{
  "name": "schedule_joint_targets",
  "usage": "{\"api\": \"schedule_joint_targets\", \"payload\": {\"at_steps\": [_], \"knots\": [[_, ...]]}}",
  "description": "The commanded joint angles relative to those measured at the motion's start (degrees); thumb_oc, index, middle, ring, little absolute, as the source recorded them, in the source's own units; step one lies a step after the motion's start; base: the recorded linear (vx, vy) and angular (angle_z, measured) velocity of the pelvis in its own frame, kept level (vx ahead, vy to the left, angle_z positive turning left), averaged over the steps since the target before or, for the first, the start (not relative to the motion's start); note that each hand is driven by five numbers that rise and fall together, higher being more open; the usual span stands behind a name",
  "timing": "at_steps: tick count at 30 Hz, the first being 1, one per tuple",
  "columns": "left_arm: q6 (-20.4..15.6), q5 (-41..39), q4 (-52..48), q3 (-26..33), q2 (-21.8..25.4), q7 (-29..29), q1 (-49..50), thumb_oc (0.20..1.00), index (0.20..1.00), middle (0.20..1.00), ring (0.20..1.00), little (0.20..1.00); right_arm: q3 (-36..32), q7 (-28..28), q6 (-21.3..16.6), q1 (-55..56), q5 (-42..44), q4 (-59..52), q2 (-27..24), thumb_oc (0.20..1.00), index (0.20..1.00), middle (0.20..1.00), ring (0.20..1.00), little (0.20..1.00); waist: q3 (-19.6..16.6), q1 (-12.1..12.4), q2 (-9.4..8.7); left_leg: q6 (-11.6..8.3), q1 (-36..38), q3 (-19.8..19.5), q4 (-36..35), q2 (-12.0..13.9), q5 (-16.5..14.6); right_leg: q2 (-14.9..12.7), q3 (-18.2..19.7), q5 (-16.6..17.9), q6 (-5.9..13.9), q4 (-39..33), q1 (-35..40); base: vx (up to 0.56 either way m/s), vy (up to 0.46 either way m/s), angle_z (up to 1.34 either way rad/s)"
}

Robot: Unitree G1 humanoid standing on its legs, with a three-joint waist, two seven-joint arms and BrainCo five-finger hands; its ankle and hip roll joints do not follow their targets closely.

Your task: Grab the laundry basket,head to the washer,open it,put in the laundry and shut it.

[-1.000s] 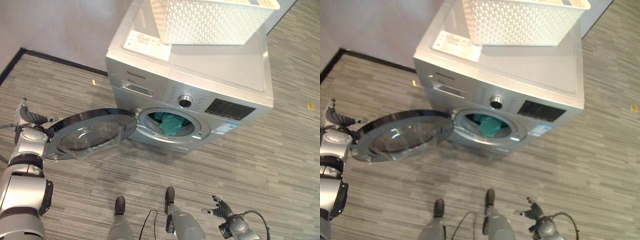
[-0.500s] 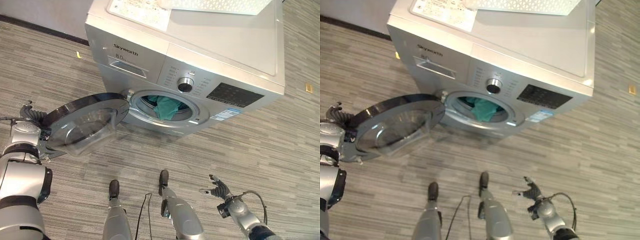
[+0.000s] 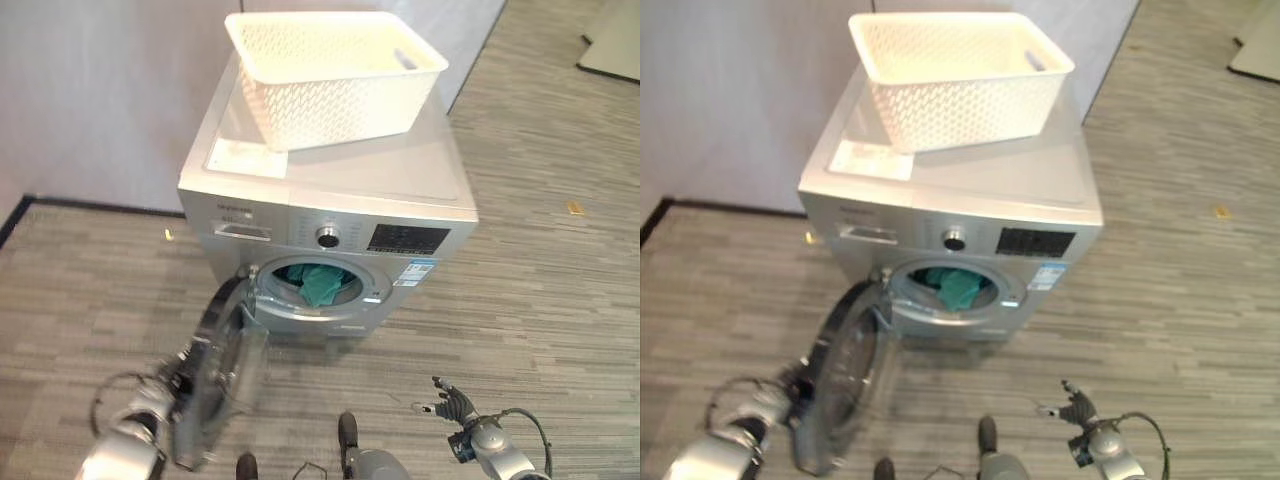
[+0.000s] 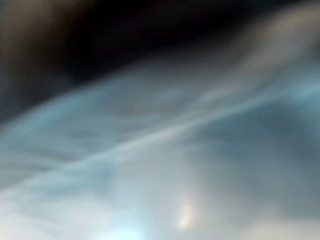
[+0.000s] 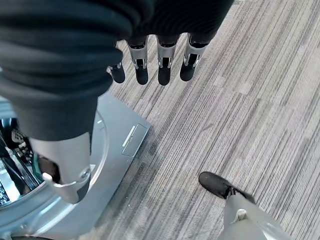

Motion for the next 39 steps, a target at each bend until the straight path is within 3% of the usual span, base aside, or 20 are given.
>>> {"api": "schedule_joint_targets", "payload": {"at_steps": [1, 9, 12, 17, 18, 19, 22, 30, 31, 33, 34, 39], "knots": [[-4.73, 3.04, -3.02, -5.08, -5.51, -3.4, -6.77, 1.0, 1.0, 1.0, 1.0, 1.0, -1.6, 0.01, 0.56, -1.54, -1.62, 2.56, -2.86, 1.0, 1.0, 1.0, 1.0, 1.0, -0.4, -1.74, 2.08, 0.09, 1.72, -0.52, 5.15, 3.61, -7.59, -2.78, 1.16, -0.51, 4.54, 5.6, -6.83, 0.06, 0.015, -0.22], [-6.24, 1.37, -7.97, -11.51, -10.24, -1.74, -11.57, 1.0, 1.0, 1.0, 1.0, 1.0, -1.24, -1.74, 0.45, -2.6, -0.17, 10.11, 0.18, 1.0, 1.0, 1.0, 1.0, 1.0, -2.0, -3.84, 3.07, 0.24, 4.59, 2.85, 3.42, 2.94, -7.47, -1.72, 4.54, 0.47, 5.34, 3.69, -6.35, 0.0, -0.011, -0.29], [-9.39, -2.25, -10.1, -12.11, -12.79, 2.26, -15.67, 1.0, 1.0, 1.0, 1.0, 1.0, 1.51, -2.63, -0.58, -2.52, 0.53, 14.13, 2.5, 1.0, 1.0, 1.0, 1.0, 1.0, -1.86, -4.47, 2.62, -0.12, 4.66, 3.48, 2.6, 2.81, -6.76, -1.54, 4.78, 0.95, 5.54, 3.39, -6.96, -0.01, -0.06, -0.27], [-11.63, -1.53, -16.62, -13.9, -11.82, 3.63, -14.43, 1.0, 1.0, 1.0, 1.0, 1.0, 2.34, -3.02, -1.79, -1.57, 1.29, 14.83, 3.46, 1.0, 1.0, 1.0, 1.0, 1.0, -1.37, -4.12, 2.39, -0.3, 4.02, 3.11, 2.15, 2.84, -6.22, -1.64, 4.18, 1.34, 5.68, 2.84, -7.21, -0.01, -0.042, -0.04], [-13.56, -1.66, -25.54, -14.01, -8.27, 2.02, -8.23, 1.0, 1.0, 1.0, 1.0, 1.0, 1.36, -3.04, -2.83, -0.55, 2.0, 15.74, 4.31, 1.0, 1.0, 1.0, 1.0, 1.0, -0.55, -2.53, 2.38, -0.47, 3.02, 2.24, 2.29, 3.0, -5.88, -1.95, 2.86, 1.44, 5.7, 2.18, -7.04, -0.03, -0.04, 0.06], [-13.51, -1.68, -25.65, -14.01, -8.19, 1.99, -8.13, 1.0, 1.0, 1.0, 1.0, 1.0, 1.38, -3.04, -2.85, -0.52, 2.0, 15.76, 4.34, 1.0, 1.0, 1.0, 1.0, 1.0, -0.6, -2.56, 2.35, -0.48, 2.99, 2.21, 2.31, 3.01, -5.89, -1.95, 2.83, 1.44, 5.69, 2.16, -7.03, -0.04, -0.051, 0.05], [-15.98, -1.12, -28.8, -10.09, -3.96, 0.87, 0.98, 1.0, 1.0, 1.0, 1.0, 1.0, -0.2, -3.1, -3.79, 0.46, 1.52, 18.1, 5.48, 1.0, 1.0, 1.0, 1.0, 1.0, 0.04, -0.09, 2.35, -0.67, 2.17, 1.39, 2.67, 3.15, -5.63, -2.29, 1.45, 1.48, 5.56, 1.13, -5.99, -0.02, -0.031, 0.14], [-20.43, -4.43, -27.04, -0.7, -1.4, 3.43, 11.71, 1.0, 1.0, 1.0, 1.0, 1.0, -2.35, -4.07, -6.02, 1.69, 3.32, 19.36, 7.62, 1.0, 1.0, 1.0, 1.0, 1.0, 0.66, 2.81, 1.89, -0.82, 0.46, -1.85, 3.75, 3.39, -5.18, -3.15, -1.16, 0.62, 4.55, 0.92, -4.24, -0.02, -0.038, 0.29], [-21.29, -9.39, -22.02, 5.64, -2.64, 4.11, 15.7, 1.0, 1.0, 1.0, 1.0, 1.0, -3.76, -4.88, -6.72, 1.93, 4.21, 21.25, 8.82, 1.0, 1.0, 1.0, 1.0, 1.0, 0.73, 4.31, 1.55, -0.77, -0.35, -3.19, 4.29, 3.3, -5.06, -3.64, -2.14, 0.25, 4.14, 0.96, -3.53, -0.01, -0.033, 0.33], [-21.3, -10.74, -18.94, 7.58, -3.26, 4.6, 15.99, 1.0, 1.0, 1.0, 1.0, 1.0, -4.39, -4.97, -6.87, 1.81, 4.57, 21.83, 9.13, 1.0, 1.0, 1.0, 1.0, 1.0, 0.7, 4.59, 1.54, -0.75, -0.56, -3.71, 4.58, 3.31, -5.1, -3.74, -2.56, 0.1, 3.98, 0.98, -3.3, 0.01, -0.022, 0.32], [-20.98, -11.86, -12.68, 10.21, -4.43, 4.8, 16.24, 1.0, 1.0, 1.0, 1.0, 1.0, -4.82, -5.04, -6.79, 1.64, 4.57, 23.14, 9.44, 1.0, 1.0, 1.0, 1.0, 1.0, 0.5, 5.21, 1.56, -0.74, -0.81, -4.29, 4.89, 3.21, -5.12, -4.04, -3.1, -0.15, 3.81, 1.12, -2.84, 0.02, -0.007, 0.25], [-19.93, -11.33, -4.23, 11.97, -6.03, 4.28, 16.25, 1.0, 1.0, 1.0, 1.0, 1.0, -4.74, -4.93, -6.23, 1.07, 3.79, 24.57, 9.35, 1.0, 1.0, 1.0, 1.0, 1.0, -0.07, 6.0, 1.85, -0.69, -0.66, -5.04, 5.1, 3.03, -5.47, -4.29, -4.03, -0.55, 3.62, 0.99, -1.69, 0.04, 0.009, 0.19]]}}
